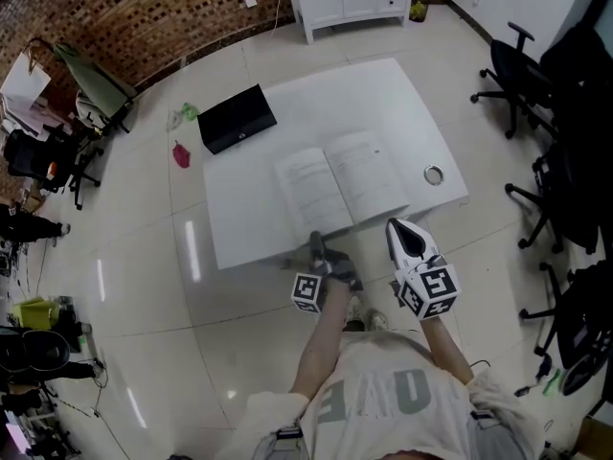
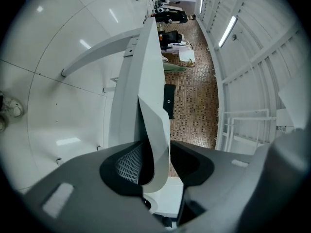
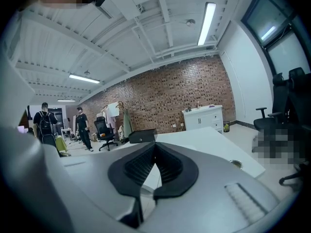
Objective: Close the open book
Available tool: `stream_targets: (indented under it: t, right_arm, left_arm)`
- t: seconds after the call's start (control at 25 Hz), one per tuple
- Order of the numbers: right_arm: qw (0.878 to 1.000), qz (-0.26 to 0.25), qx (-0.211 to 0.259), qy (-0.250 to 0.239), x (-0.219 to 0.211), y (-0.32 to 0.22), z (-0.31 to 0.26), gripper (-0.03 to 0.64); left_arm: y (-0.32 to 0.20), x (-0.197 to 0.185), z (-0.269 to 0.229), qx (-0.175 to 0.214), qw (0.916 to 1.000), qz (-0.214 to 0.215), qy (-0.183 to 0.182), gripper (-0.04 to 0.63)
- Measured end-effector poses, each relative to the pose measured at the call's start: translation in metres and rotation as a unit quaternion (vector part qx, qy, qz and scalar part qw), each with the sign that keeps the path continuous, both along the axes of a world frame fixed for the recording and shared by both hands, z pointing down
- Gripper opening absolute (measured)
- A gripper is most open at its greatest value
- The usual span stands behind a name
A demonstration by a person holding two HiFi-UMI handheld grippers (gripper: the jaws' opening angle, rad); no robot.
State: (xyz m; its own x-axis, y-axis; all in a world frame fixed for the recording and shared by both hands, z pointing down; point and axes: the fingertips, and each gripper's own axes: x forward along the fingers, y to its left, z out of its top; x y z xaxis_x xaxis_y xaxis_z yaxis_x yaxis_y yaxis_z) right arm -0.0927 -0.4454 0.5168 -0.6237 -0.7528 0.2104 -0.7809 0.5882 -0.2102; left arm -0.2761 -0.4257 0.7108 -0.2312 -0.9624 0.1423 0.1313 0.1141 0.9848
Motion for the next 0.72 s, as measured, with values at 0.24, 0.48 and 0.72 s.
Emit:
stream_targets:
  t: [0.24, 0.48, 0.72]
  right_arm:
    - [1.0, -0.003, -0.008, 0.005, -0.002, -0.001, 0.007, -0.002]
    - [1.0, -0.005, -0.012, 0.006, -0.006, -0.002, 0.01, -0.002]
    - [1.0, -0.008, -0.013, 0.003, -0.008, -0.001, 0.007, -0.002]
  left_arm:
    - [-0.005, -0.013, 0.001, -0.01, 0.9997, -0.009, -0.019, 0.15]
    - [-0.005, -0.015, -0.011, -0.029, 0.9945, 0.013, -0.099, 0.126]
    - [-0.013, -0.019, -0.046, -0.046, 0.9694, 0.049, -0.236, 0.114]
